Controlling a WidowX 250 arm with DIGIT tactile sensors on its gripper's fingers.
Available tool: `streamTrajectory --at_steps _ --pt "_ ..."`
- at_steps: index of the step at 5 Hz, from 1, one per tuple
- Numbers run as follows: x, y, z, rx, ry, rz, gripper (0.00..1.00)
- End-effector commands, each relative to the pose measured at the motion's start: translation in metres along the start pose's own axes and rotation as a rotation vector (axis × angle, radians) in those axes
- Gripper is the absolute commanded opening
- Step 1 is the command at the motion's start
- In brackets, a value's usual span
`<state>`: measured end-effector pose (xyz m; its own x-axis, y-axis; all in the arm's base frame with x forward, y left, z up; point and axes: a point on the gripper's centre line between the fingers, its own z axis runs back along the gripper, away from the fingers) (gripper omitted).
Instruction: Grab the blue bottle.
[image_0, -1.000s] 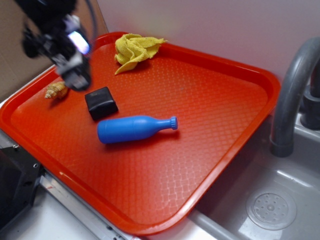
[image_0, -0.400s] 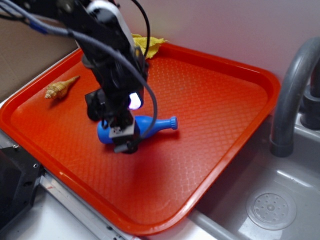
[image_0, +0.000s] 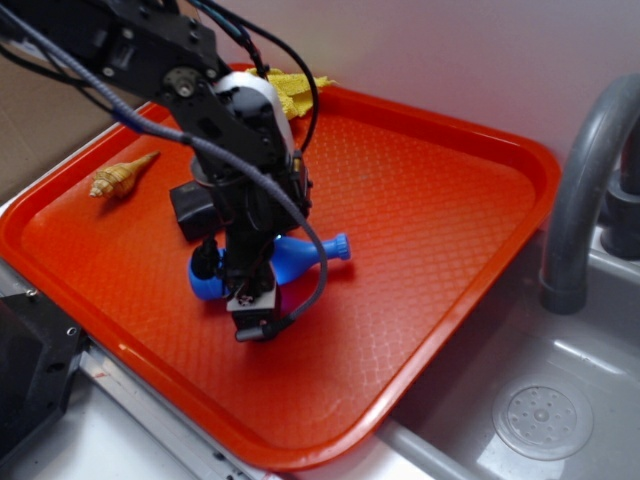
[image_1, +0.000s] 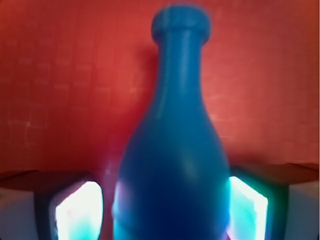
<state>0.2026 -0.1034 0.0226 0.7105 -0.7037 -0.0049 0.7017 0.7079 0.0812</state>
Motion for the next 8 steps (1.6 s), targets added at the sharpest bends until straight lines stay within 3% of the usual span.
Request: streamTrajectory --at_steps 1,4,5,6,7,8 --pt "0.0 -0.002 -0.009 -0.006 0.015 0.023 0.0" --pt "-0.001 0.007 -0.002 0.021 0.011 0.069 0.0" --pt "-0.002 0.023 0.029 0.045 -0.004 0.194 0.0" --pt "-0.015 0.044 0.077 -0.001 -0.007 0.446 0.0" --pt "-0.034 0.064 0.125 -0.039 0.047 0.693 0.0" --pt "-0.053 0.068 0.159 -0.097 -0.012 0.945 0.0"
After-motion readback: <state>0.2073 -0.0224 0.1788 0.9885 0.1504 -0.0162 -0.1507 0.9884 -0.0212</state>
